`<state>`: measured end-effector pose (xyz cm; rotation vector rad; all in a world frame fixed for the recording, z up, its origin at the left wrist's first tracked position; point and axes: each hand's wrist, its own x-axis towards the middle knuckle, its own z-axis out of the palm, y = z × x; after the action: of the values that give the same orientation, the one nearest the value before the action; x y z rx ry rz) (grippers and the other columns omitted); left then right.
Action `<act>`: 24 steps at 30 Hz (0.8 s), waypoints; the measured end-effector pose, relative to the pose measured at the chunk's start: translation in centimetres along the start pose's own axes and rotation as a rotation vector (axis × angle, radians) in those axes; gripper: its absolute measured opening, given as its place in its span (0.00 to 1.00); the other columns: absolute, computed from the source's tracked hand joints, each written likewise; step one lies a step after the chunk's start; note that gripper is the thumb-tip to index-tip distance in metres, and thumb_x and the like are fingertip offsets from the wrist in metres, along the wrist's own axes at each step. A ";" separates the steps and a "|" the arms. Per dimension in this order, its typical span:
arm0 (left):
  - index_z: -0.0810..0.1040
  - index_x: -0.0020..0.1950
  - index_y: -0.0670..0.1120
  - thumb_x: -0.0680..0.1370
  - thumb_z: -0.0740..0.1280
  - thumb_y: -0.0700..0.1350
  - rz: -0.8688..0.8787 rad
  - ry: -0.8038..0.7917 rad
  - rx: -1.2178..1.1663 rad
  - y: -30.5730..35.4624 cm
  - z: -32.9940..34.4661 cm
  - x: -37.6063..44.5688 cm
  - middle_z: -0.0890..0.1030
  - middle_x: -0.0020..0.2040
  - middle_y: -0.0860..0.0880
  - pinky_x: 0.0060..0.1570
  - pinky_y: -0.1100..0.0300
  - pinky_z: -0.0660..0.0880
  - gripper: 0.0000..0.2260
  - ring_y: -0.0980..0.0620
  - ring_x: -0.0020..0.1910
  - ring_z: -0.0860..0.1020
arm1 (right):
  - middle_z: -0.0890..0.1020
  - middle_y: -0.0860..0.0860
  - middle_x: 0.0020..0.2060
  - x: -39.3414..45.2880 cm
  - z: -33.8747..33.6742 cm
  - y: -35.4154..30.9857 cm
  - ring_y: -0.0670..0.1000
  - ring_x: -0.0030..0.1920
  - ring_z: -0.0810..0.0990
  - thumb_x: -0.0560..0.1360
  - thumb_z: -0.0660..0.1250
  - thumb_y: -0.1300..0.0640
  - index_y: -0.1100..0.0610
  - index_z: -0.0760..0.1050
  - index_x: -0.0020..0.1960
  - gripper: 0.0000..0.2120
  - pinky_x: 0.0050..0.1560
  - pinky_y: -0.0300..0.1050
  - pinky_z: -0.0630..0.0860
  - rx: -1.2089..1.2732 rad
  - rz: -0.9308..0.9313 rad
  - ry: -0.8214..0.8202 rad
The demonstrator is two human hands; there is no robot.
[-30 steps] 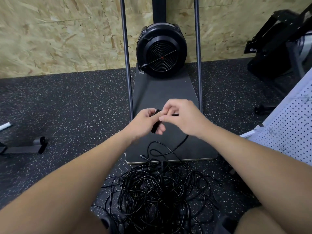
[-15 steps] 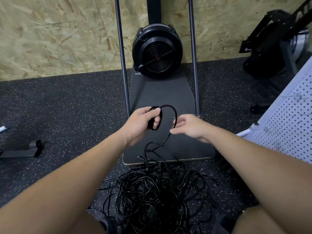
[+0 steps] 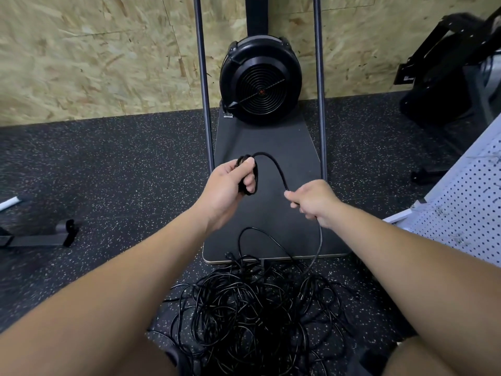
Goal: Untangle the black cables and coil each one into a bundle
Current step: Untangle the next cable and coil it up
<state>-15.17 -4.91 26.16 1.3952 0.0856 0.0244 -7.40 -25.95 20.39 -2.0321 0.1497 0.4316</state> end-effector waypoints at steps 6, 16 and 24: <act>0.79 0.53 0.41 0.88 0.67 0.42 -0.018 0.115 -0.028 -0.6 -0.5 0.6 0.85 0.45 0.43 0.48 0.56 0.78 0.07 0.48 0.42 0.82 | 0.83 0.53 0.43 -3.6 1.8 -2.9 0.63 0.46 0.82 0.87 0.63 0.42 0.54 0.79 0.46 0.19 0.44 0.53 0.75 -1.026 -0.630 -0.074; 0.80 0.53 0.37 0.88 0.66 0.46 -0.106 -0.159 0.411 -0.4 -0.6 -0.2 0.87 0.43 0.40 0.43 0.55 0.80 0.13 0.44 0.39 0.84 | 0.83 0.45 0.41 -5.6 -1.4 -5.4 0.46 0.40 0.80 0.70 0.85 0.41 0.47 0.83 0.46 0.15 0.42 0.50 0.80 -0.431 -0.764 -0.059; 0.77 0.43 0.43 0.87 0.70 0.49 -0.048 -0.290 0.325 -0.3 -0.3 -0.8 0.73 0.36 0.42 0.44 0.51 0.66 0.15 0.48 0.36 0.69 | 0.87 0.47 0.49 -4.4 -3.9 -5.2 0.43 0.38 0.82 0.70 0.87 0.50 0.47 0.85 0.56 0.18 0.47 0.44 0.82 -0.192 -0.542 -0.230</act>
<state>-15.99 -4.69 25.86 1.7058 -0.1240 -0.2410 -9.00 -27.20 27.99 -2.0863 -0.5900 0.3372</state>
